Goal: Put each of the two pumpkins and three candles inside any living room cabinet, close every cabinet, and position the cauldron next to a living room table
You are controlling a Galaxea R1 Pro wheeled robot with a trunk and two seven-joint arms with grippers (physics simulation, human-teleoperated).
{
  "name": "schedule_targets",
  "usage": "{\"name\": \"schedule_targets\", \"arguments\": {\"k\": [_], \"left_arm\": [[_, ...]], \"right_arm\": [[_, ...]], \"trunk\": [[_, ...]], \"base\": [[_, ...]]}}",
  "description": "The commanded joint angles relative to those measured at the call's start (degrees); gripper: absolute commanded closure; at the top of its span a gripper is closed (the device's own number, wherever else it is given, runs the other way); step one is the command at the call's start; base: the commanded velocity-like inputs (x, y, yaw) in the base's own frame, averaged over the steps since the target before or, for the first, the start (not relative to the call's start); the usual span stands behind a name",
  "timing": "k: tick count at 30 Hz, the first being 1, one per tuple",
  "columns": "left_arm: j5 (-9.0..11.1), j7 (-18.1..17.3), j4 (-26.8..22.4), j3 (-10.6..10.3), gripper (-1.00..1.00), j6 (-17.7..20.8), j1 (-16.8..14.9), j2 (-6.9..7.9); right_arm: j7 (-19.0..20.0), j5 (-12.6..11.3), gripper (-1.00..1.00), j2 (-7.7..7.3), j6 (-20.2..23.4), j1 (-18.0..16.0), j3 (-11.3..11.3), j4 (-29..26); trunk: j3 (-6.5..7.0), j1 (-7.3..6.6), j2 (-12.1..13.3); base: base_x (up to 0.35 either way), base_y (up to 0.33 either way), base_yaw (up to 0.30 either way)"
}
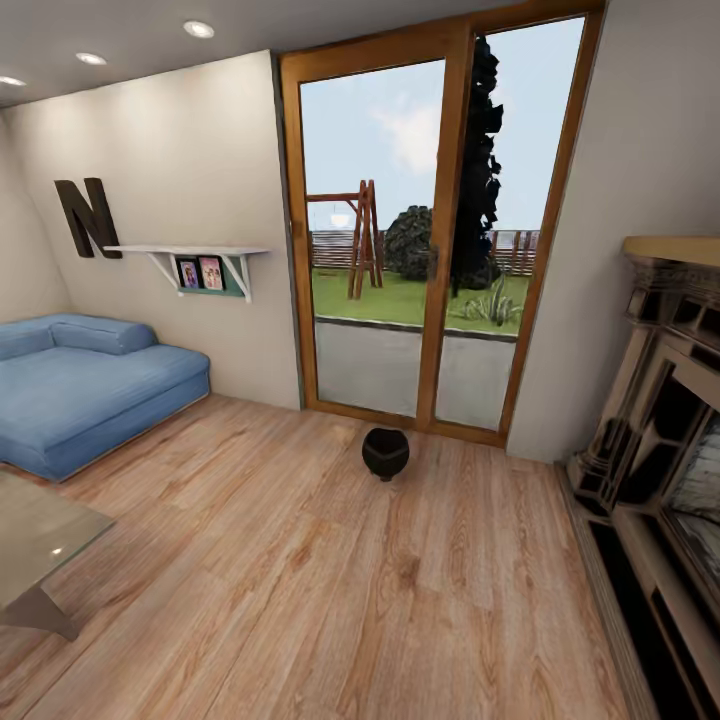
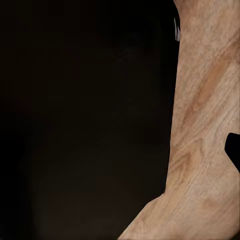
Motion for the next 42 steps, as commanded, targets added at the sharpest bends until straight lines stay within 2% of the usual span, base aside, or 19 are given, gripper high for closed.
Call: {"name": "schedule_targets", "arguments": {"k": [1,12,29,42], "left_arm": [[0.19,-0.2,0.08,0.08,-1.0,-0.3,0.33,-0.09],[0.16,-0.24,0.08,0.08,-1.0,-0.32,0.97,-0.09],[0.16,-0.24,0.07,0.08,-1.0,-0.32,0.97,-0.04],[0.16,-0.24,0.08,0.02,-1.0,-0.32,0.97,0.09]], "right_arm": [[0.02,0.3,-1.0,-0.18,-0.3,-0.33,0.15,-0.34],[-0.08,0.2,-1.0,-0.15,-2.62,-3.96,0.08,-3.4],[0.0,0.32,-1.0,0.18,-2.69,-4.05,0.13,-3.43],[0.0,0.32,-1.0,0.15,-2.69,-4.11,0.16,-3.5]], "trunk": [[0.0,0.0,-0.01],[0.0,0.0,-0.01],[0.0,0.0,-0.01],[0.0,0.0,-0.01]], "base": [[0.0,0.0,0.0],[0.0,0.0,0.0],[0.0,0.0,-0.001],[0.0,0.0,-0.08]]}}
